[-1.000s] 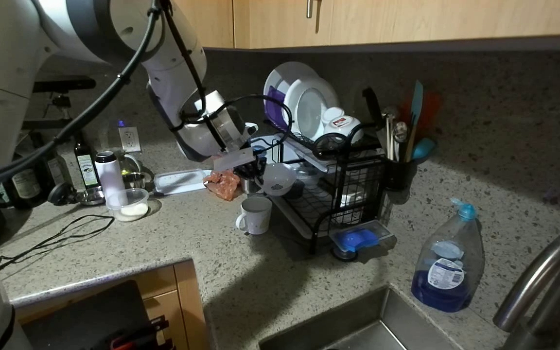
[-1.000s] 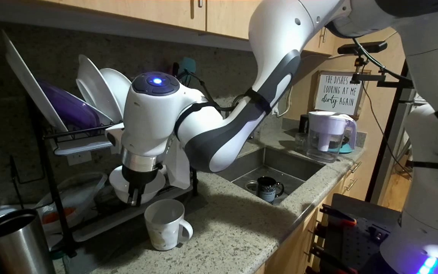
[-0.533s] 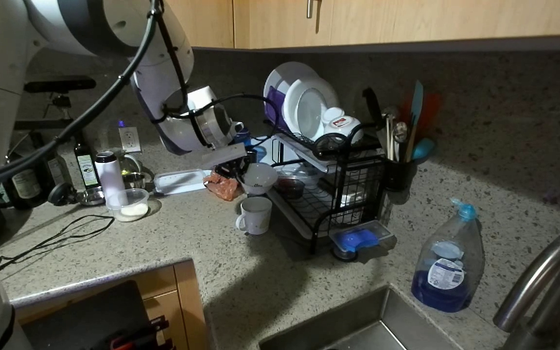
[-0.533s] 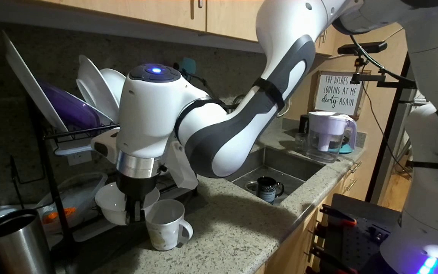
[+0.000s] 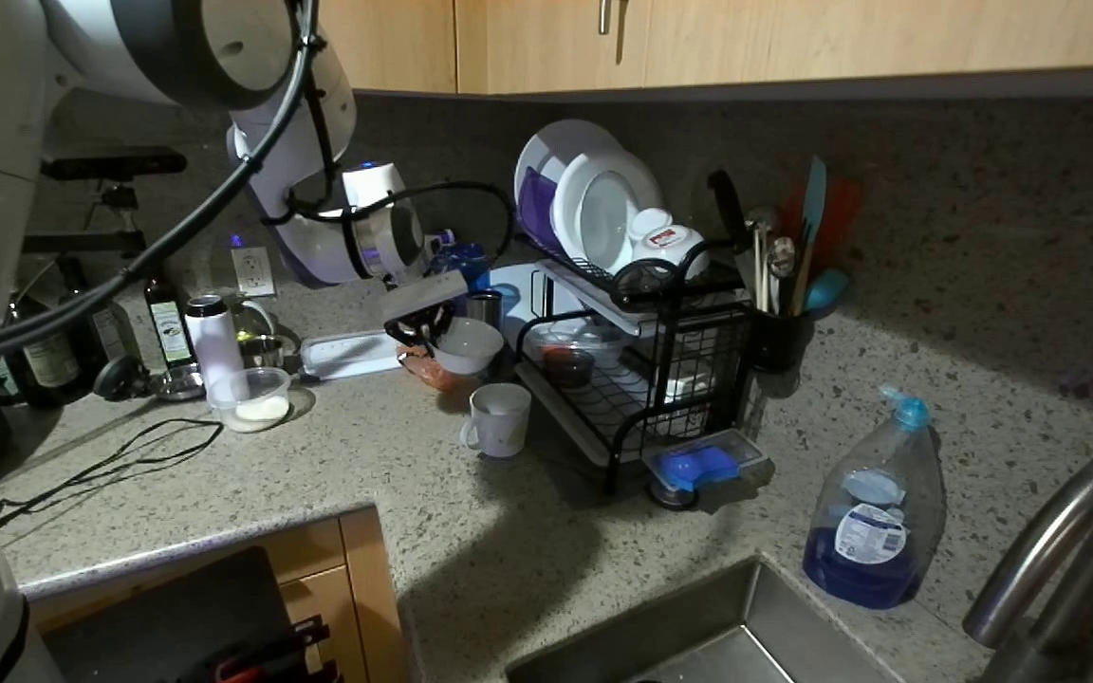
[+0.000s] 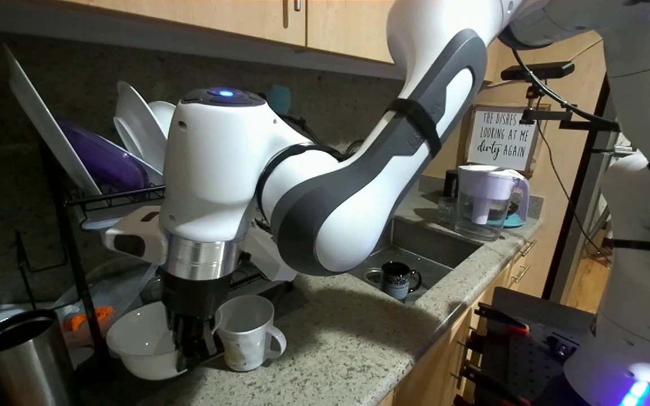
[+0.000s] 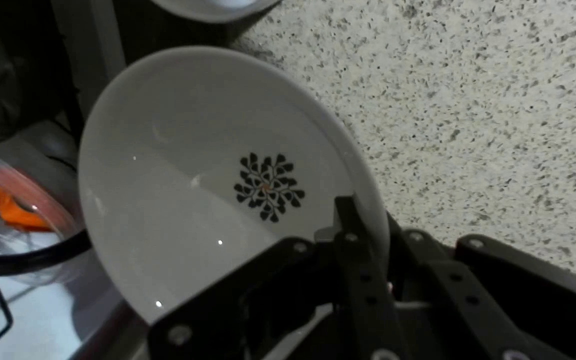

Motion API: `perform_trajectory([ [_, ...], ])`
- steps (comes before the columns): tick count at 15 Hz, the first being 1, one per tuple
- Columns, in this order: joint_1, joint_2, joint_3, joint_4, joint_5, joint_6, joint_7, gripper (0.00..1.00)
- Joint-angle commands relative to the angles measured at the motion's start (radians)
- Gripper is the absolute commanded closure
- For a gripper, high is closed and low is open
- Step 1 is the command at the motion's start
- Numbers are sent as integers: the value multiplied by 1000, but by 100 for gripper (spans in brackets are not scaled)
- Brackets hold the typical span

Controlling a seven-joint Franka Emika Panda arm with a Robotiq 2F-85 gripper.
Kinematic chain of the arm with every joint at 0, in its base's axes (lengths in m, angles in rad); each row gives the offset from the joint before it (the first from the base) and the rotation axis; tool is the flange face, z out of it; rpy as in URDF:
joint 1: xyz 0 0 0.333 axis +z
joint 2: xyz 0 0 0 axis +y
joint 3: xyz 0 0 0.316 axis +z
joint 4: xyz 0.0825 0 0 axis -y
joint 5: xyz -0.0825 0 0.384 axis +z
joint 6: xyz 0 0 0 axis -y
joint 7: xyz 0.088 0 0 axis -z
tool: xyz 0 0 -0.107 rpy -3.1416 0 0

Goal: Take the white and the black bowls and place them on the counter

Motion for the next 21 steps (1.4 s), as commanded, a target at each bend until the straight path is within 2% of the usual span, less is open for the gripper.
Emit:
perform_trajectory([
  [1,15,-3,-9,-1,24,1,-48,97],
  [2,17,-1,-8,-2,28,0,-57,92],
  [8,18,12,-14,-1,27,1,-57,92],
  [9,18,12,-14,-1,27,1,-57,97],
  [13,41,43,-12,14,11,-1,-63,97],
  [18,99,65,-21,26,-24,-13,-51,97],
  [21,170,68,-68,27,-123,-10,2,97],
])
